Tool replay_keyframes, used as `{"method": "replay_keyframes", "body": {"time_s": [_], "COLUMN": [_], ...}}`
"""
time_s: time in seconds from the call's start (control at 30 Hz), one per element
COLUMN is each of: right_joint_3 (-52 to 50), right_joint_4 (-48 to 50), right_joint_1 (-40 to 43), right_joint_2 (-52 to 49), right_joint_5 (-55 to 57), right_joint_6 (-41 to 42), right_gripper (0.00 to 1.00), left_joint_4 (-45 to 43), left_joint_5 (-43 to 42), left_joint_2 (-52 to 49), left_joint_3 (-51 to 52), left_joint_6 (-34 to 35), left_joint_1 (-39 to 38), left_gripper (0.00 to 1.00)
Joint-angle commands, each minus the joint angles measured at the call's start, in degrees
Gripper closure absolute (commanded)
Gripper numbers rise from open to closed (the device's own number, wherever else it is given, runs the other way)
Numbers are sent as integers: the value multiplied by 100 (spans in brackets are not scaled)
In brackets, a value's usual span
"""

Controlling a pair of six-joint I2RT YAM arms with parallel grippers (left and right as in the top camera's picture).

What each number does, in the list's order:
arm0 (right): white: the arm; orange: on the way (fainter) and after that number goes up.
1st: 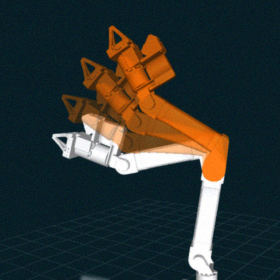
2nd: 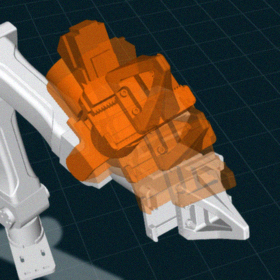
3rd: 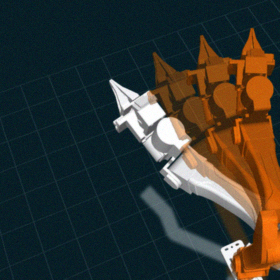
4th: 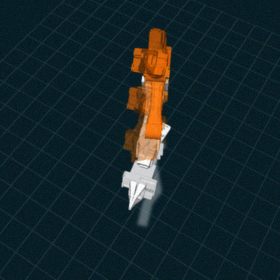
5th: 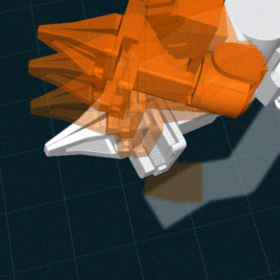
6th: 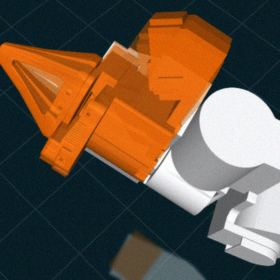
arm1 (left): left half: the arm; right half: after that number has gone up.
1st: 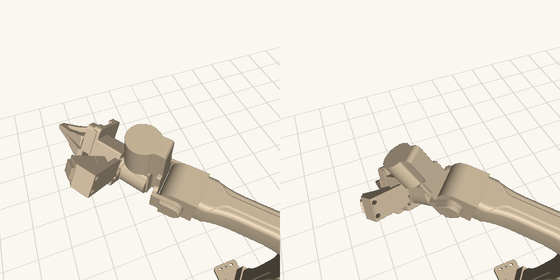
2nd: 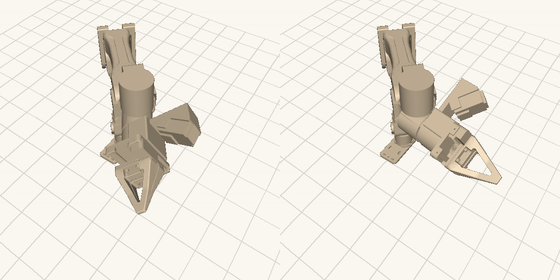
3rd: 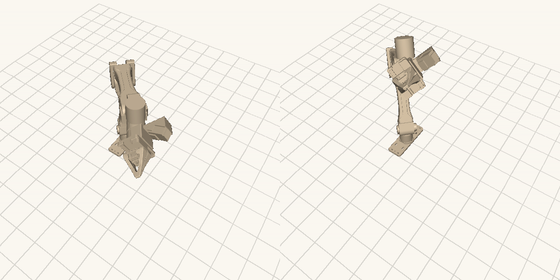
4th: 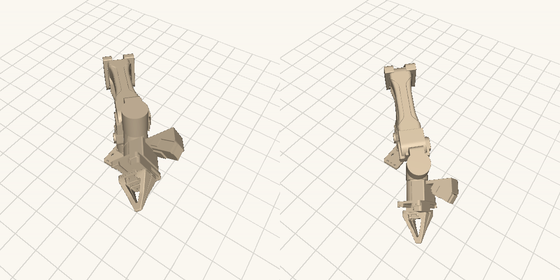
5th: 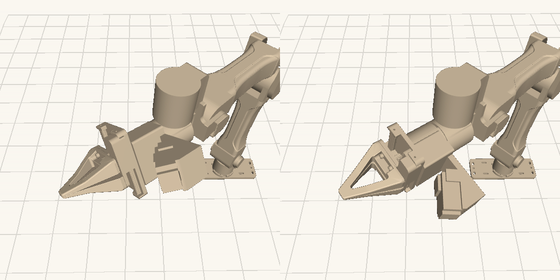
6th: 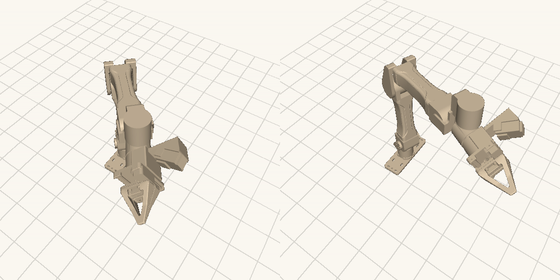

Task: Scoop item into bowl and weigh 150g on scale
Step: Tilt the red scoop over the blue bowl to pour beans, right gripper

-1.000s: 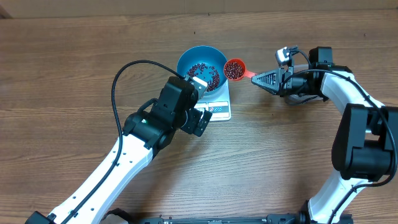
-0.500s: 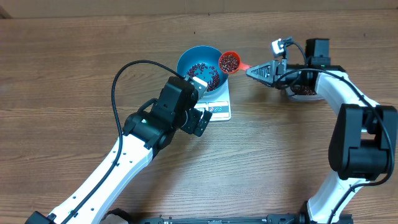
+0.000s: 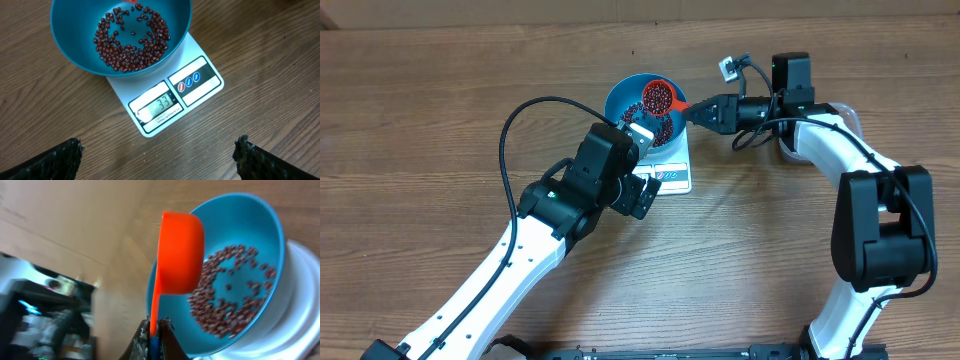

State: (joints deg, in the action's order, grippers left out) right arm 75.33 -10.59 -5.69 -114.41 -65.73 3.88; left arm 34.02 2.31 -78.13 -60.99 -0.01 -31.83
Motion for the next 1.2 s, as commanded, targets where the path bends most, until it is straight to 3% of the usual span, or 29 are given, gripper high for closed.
{"method": "replay_keyframes", "body": {"time_s": [0.0,0.27,0.63,0.83,1.17], "right_joint_3": [0,0,0,0,13], "right_joint_4": [20,20,50,321,1115], "right_joint_1": [-103,-116,-116,-116,-116], "right_joint_2": [-48,-48,-48,-48,-35], "right_joint_5": [339,343,966,1215,1211], "right_joint_6": [-1373,-2994,-4572,-5132,-5132], "right_gripper": [96,96,96,96,96], "left_joint_4": [-20,-20,-20,-20,-20], "left_joint_5": [-44,-44,-44,-44,-44], "left_joint_2": [-35,-35,-35,-35,-35], "left_joint_3": [22,20,20,22,20], "left_joint_6": [-68,-68,-68,-68,-68], "left_joint_1": [15,15,15,15,15], "left_gripper": [0,0,0,0,0]}}
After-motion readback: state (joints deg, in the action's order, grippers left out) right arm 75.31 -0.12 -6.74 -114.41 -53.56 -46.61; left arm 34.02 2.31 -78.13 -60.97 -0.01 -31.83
